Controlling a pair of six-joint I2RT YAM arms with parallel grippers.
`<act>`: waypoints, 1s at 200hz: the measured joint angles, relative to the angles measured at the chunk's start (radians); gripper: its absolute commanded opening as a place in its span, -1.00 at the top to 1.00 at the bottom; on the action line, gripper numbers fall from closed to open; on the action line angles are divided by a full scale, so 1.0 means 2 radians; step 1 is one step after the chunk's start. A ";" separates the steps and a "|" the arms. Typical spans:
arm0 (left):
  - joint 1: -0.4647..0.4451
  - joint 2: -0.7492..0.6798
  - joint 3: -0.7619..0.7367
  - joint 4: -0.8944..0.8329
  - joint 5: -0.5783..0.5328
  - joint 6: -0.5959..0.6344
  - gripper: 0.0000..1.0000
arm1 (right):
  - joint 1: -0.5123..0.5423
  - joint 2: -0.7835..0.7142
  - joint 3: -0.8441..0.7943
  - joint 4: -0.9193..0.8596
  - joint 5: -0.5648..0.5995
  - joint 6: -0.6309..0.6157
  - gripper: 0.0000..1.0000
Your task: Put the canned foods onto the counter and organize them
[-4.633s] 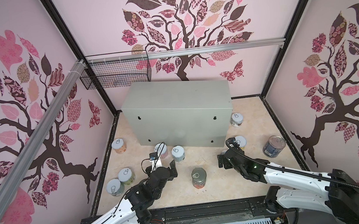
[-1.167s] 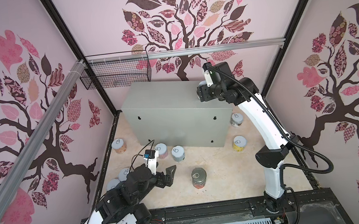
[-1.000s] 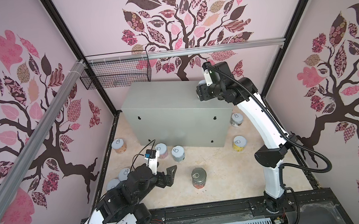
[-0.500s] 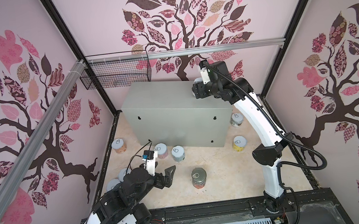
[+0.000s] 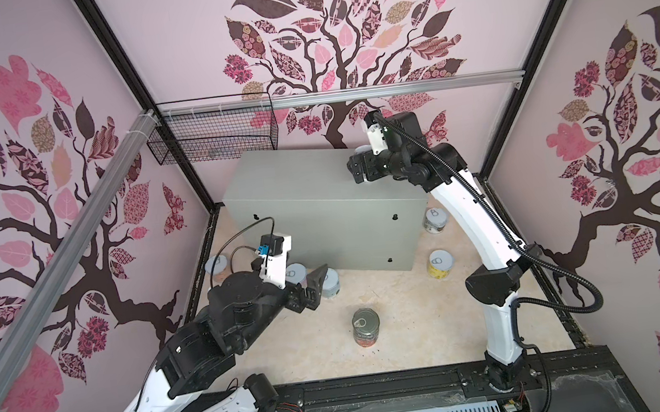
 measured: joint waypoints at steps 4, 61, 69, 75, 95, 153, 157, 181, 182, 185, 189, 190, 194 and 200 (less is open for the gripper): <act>0.000 0.007 0.005 0.004 -0.002 0.003 -0.96 | 0.000 -0.006 -0.008 0.002 -0.001 0.000 -1.00; 0.018 0.115 0.042 0.091 0.005 0.047 -0.96 | -0.007 -0.122 -0.140 0.040 -0.021 -0.001 -1.00; 0.032 0.130 0.050 0.099 0.014 0.048 -0.96 | -0.009 -0.148 -0.175 0.055 -0.023 0.001 -1.00; 0.044 0.142 0.057 0.106 0.021 0.049 -0.96 | -0.011 -0.171 -0.204 0.066 -0.023 0.003 -1.00; 0.071 0.181 0.080 0.129 0.030 0.053 -0.96 | -0.017 -0.239 -0.289 0.099 -0.024 0.010 -1.00; 0.113 0.257 0.131 0.163 0.063 0.058 -0.96 | -0.032 -0.364 -0.436 0.182 -0.030 0.015 -1.00; 0.116 0.255 0.130 0.163 0.064 0.056 -0.96 | -0.032 -0.363 -0.434 0.186 -0.032 0.014 -1.00; 0.124 0.219 0.115 0.161 0.063 0.043 -0.96 | -0.032 -0.324 -0.400 0.189 -0.049 0.008 -1.00; 0.124 0.216 0.113 0.161 0.064 0.042 -0.96 | -0.032 -0.322 -0.399 0.188 -0.050 0.008 -1.00; 0.124 0.209 0.110 0.159 0.063 0.041 -0.96 | -0.032 -0.313 -0.388 0.187 -0.053 0.006 -1.00; 0.124 0.199 0.105 0.157 0.063 0.039 -0.96 | -0.032 -0.303 -0.377 0.183 -0.056 0.006 -1.00; 0.124 0.195 0.103 0.156 0.063 0.037 -0.96 | -0.032 -0.299 -0.373 0.183 -0.056 0.005 -1.00; 0.124 0.183 0.097 0.154 0.062 0.034 -0.96 | -0.032 -0.287 -0.363 0.182 -0.060 0.004 -1.00; 0.123 0.167 0.088 0.149 0.061 0.029 -0.96 | -0.032 -0.268 -0.343 0.180 -0.064 0.002 -1.00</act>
